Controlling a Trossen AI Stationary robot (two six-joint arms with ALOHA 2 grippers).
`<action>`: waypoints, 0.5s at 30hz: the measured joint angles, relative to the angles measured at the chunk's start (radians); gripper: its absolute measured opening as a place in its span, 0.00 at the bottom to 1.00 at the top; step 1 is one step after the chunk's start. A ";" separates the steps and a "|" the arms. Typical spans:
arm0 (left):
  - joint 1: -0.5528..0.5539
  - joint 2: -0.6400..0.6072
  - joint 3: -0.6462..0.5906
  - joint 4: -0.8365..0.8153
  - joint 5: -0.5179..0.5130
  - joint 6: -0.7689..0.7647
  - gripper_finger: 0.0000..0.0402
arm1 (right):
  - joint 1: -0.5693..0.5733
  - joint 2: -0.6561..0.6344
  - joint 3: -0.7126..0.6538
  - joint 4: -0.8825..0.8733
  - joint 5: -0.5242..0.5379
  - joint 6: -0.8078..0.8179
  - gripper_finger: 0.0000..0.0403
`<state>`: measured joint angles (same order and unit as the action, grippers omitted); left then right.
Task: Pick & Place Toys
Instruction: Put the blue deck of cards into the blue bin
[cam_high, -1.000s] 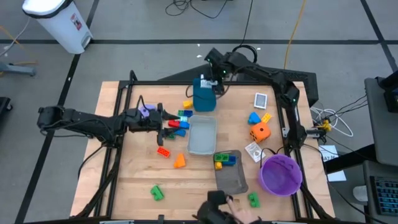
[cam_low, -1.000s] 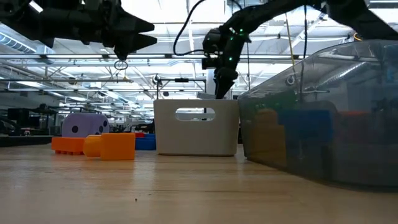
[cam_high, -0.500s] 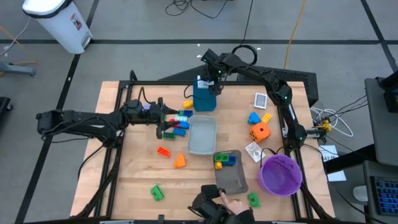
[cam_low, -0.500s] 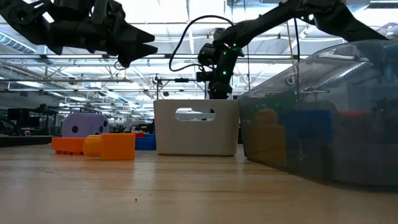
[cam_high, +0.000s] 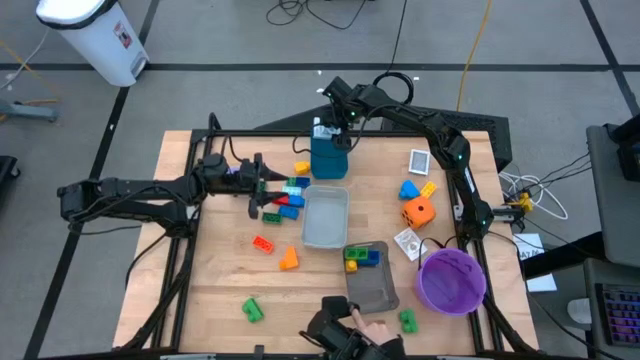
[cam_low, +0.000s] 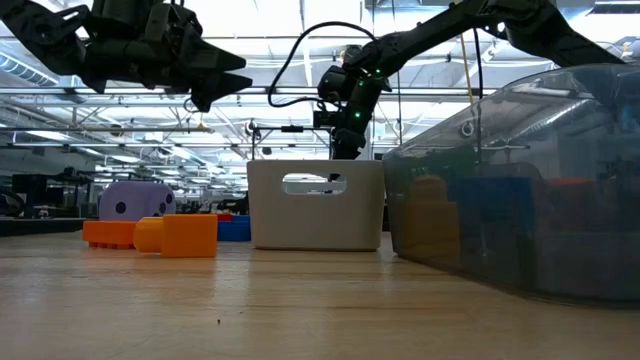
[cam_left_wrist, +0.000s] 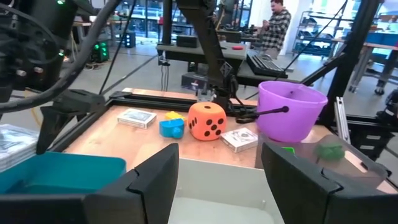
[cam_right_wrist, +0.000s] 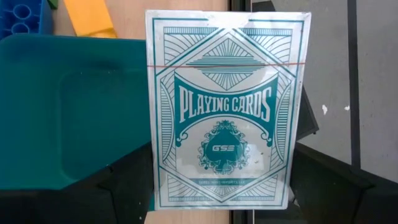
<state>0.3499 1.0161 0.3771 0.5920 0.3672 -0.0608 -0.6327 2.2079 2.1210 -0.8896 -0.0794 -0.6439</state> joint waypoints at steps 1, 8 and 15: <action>0.003 0.000 0.000 -0.002 0.000 -0.002 0.59 | 0.000 0.000 -0.003 0.000 0.002 0.000 0.76; 0.052 0.000 0.000 -0.047 -0.095 -0.019 0.59 | 0.020 -0.023 -0.011 -0.004 0.004 0.000 0.76; 0.118 0.020 0.099 -0.174 -0.108 0.128 0.59 | 0.095 -0.073 -0.010 -0.031 0.003 -0.001 0.76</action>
<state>0.4678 1.0359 0.4765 0.4176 0.2592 0.0673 -0.5376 2.1345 2.1113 -0.9208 -0.0762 -0.6444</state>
